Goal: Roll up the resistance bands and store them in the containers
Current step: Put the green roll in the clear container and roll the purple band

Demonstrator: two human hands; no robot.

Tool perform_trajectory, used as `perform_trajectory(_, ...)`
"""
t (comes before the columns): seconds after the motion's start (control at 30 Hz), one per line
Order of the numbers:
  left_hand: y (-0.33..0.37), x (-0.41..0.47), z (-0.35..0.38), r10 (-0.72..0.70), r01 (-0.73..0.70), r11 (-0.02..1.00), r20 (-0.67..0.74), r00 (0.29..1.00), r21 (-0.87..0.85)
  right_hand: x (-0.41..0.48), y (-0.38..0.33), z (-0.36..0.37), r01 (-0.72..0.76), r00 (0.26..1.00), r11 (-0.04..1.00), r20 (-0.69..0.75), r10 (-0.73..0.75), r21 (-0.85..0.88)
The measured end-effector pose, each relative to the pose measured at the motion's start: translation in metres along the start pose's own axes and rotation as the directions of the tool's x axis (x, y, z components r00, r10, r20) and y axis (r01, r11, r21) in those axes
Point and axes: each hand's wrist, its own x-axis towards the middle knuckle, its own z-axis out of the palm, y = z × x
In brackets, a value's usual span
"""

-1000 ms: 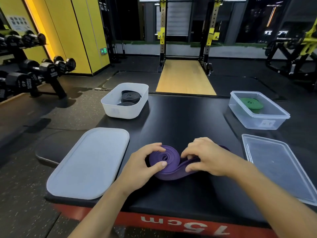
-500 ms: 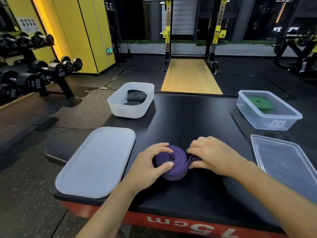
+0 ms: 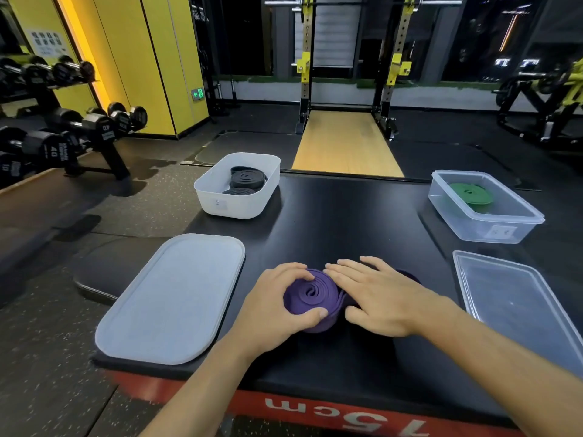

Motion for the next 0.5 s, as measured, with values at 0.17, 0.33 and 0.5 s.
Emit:
perform_trajectory(0.17, 0.002, 0.001, -0.002, -0.023, 0.023, 0.999, 0.018, 1.0, -0.046, -0.013, -0.001, 0.004, 0.017, 1.0, 0.999, 0.014, -0.018, 0.048)
perform_trajectory(0.33, 0.005, 0.0, -0.008, -0.065, 0.078, 0.98, 0.073, 0.995, -0.185, -0.003, 0.011, -0.007, 0.035, 0.998, 0.971, 0.045, -0.047, 0.238)
perform_trajectory(0.5, -0.002, -0.002, -0.005, -0.03, 0.058, 0.951, 0.098, 0.995, -0.304, 0.012, 0.008, -0.007, 0.087, 0.995, 0.884, 0.007, -0.102, 0.459)
